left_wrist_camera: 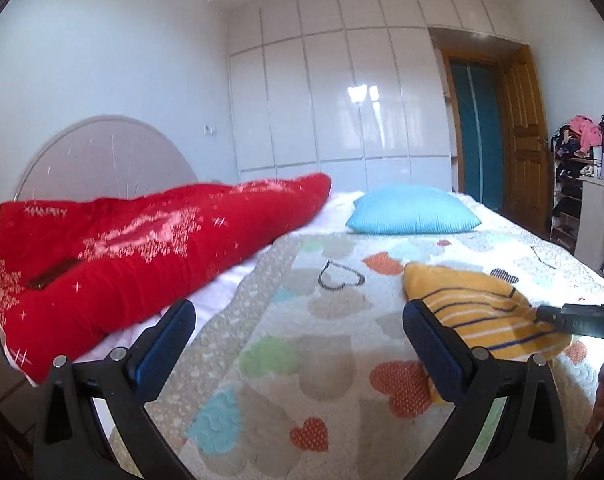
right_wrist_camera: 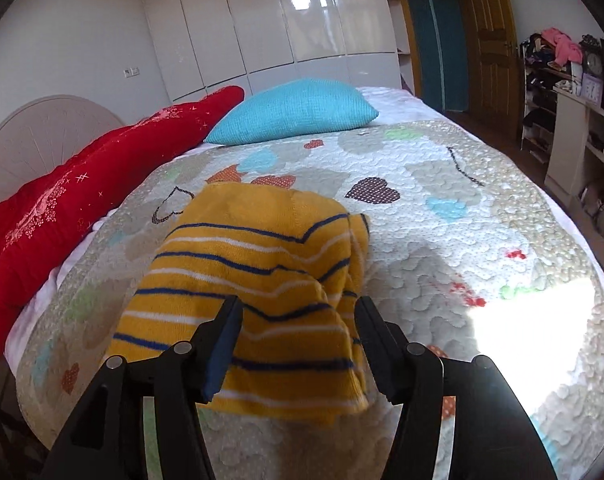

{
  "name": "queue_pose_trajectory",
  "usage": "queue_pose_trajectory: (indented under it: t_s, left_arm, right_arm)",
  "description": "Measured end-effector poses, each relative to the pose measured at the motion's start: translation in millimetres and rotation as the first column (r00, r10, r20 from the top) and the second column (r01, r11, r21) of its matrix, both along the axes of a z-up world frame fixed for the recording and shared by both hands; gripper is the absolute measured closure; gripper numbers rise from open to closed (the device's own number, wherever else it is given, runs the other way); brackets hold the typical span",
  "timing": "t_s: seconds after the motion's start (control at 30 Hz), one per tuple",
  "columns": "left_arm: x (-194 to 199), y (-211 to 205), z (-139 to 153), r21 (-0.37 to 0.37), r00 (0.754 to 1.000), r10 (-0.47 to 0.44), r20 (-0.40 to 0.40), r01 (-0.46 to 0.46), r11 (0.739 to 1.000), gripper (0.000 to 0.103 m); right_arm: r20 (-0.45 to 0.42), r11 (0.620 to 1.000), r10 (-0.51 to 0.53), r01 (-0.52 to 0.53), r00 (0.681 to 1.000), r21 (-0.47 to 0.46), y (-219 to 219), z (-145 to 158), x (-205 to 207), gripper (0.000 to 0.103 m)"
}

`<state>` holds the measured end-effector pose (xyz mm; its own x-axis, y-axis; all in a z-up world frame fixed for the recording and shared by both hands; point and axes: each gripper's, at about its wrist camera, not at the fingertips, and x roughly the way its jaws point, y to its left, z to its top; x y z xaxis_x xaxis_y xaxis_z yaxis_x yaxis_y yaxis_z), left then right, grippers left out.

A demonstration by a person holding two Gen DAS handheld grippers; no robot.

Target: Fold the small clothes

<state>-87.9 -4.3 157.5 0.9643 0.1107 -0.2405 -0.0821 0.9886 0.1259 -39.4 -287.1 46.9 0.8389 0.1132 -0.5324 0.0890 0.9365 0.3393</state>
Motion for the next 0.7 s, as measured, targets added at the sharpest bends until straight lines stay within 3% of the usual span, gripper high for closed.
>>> queue_pose_trajectory:
  t_s: [0.07,0.13,0.23,0.33,0.43,0.57,0.7]
  left_arm:
    - [1.8,-12.6,12.7,0.024,0.998,-0.059,0.029,0.058,0.998,0.0]
    - [8.1,-26.7,21.5,0.037,0.993,-0.115,-0.017,0.115,0.993,0.0]
    - [12.5,-40.1,22.1,-0.03,0.978,-0.195,-0.078,0.193,0.981,0.0]
    - [13.4,-46.3,7.2,-0.097,0.967,-0.205,-0.15,0.192,0.977,0.0]
    - [18.1,-47.1,-18.0,-0.147,0.939,-0.21,-0.271,0.176,0.973,0.0]
    - [29.1,-41.8,-51.3,-0.144,0.89,-0.17,-0.424,0.119,0.982,0.0]
    - [34.0,-37.4,-69.5,-0.121,0.864,-0.12,-0.489,0.069,0.99,0.0]
  right_arm:
    - [0.011,1.0,-0.019,0.019,1.0,0.02,-2.5,1.5,-15.9,0.038]
    - [0.014,0.998,-0.053,0.052,0.998,0.047,-6.8,0.7,-29.1,0.034]
    - [-0.002,0.992,-0.099,0.099,0.995,0.084,-13.6,-4.1,-43.9,0.032]
    - [-0.032,0.984,-0.125,0.128,0.992,0.125,-18.8,-13.9,-54.1,0.032]
    - [-0.068,0.984,-0.135,0.142,0.988,0.107,-15.5,-22.8,-56.7,0.031]
    - [-0.092,0.989,-0.128,0.135,0.987,0.068,-5.5,-30.4,-55.9,0.031]
    - [-0.099,0.993,-0.104,0.108,0.99,0.039,9.6,-30.1,-52.1,0.031]
